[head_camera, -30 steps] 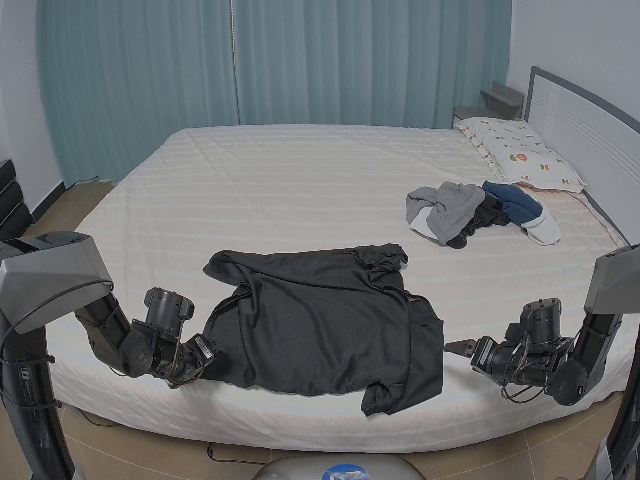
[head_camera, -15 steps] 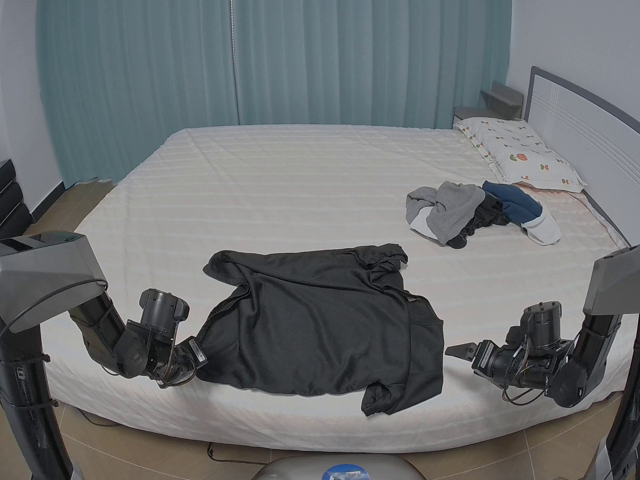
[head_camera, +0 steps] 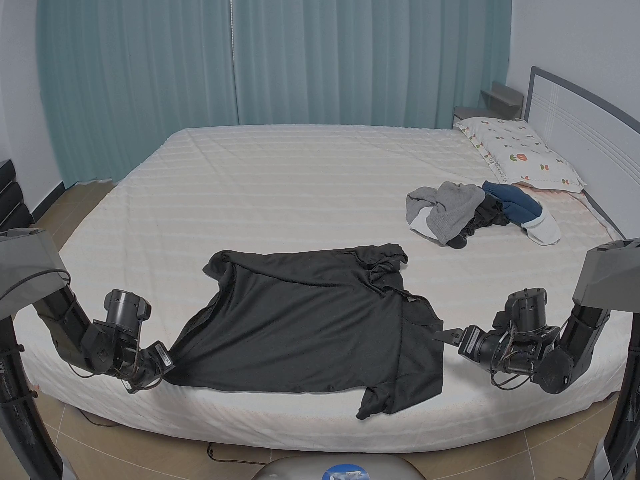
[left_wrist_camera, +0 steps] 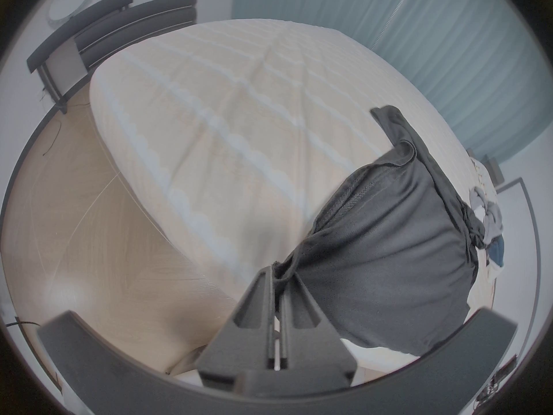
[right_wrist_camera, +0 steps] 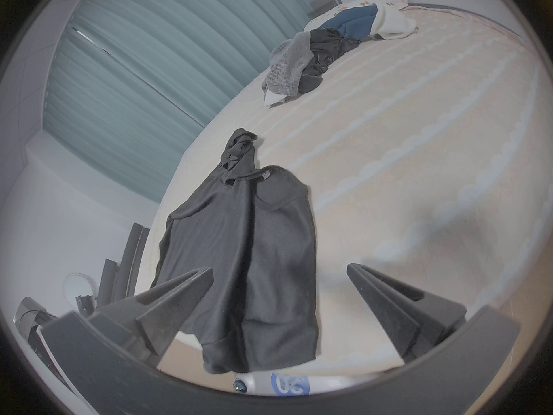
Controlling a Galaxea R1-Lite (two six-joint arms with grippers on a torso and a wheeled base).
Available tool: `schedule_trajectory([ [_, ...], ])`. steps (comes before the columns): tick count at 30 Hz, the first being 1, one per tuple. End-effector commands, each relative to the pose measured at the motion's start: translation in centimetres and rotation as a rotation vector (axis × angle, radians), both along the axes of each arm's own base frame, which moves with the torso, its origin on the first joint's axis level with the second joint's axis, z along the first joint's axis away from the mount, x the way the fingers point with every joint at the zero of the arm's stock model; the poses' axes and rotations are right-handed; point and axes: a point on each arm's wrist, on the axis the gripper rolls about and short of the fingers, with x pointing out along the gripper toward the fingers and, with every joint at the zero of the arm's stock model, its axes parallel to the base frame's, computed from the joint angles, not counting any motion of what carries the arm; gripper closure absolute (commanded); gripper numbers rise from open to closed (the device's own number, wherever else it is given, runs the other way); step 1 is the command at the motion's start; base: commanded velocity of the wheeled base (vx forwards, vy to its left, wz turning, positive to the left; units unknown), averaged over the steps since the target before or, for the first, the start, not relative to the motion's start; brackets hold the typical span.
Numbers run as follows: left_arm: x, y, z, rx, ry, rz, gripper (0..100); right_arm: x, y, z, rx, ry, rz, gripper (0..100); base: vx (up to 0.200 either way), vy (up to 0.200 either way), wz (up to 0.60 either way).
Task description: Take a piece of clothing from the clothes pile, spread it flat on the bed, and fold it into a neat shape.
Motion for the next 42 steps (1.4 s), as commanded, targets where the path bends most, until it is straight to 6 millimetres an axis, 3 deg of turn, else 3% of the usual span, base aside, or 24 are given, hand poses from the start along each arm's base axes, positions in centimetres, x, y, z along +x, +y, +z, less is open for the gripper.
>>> schedule_trajectory([
  [1, -0.3, 2.1, 0.2, -0.023, -0.018, 0.055, 100, 1.8, 0.5, -1.0, -0.04, 0.004, -0.026, 0, 0.0, 0.0, 0.0],
  [11, -0.7, 4.3, 0.3, -0.055, -0.02, 0.117, 100, 4.0, 0.9, -3.2, -0.097, 0.006, -0.051, 0, 0.0, 0.0, 0.0],
  [27, -1.1, 4.8, 0.3, -0.035, -0.011, 0.128, 100, 5.1, 1.5, -4.8, -0.095, 0.006, -0.033, 0, 0.0, 0.0, 0.0],
  [28, -1.1, 4.8, 0.3, -0.035, -0.011, 0.128, 100, 5.1, 1.5, -4.8, -0.095, 0.006, -0.033, 100, 0.0, 0.0, 0.0],
  [34, -0.8, 4.8, 0.3, -0.047, -0.02, 0.131, 100, 6.5, 2.1, -5.6, -0.111, -0.02, -0.025, 100, 0.0, 0.0, 0.0],
  [42, -0.3, 4.9, 0.1, -0.059, -0.027, 0.142, 100, 9.8, 1.6, -3.5, -0.076, -0.141, -0.066, 100, 0.0, 0.0, 0.0],
])
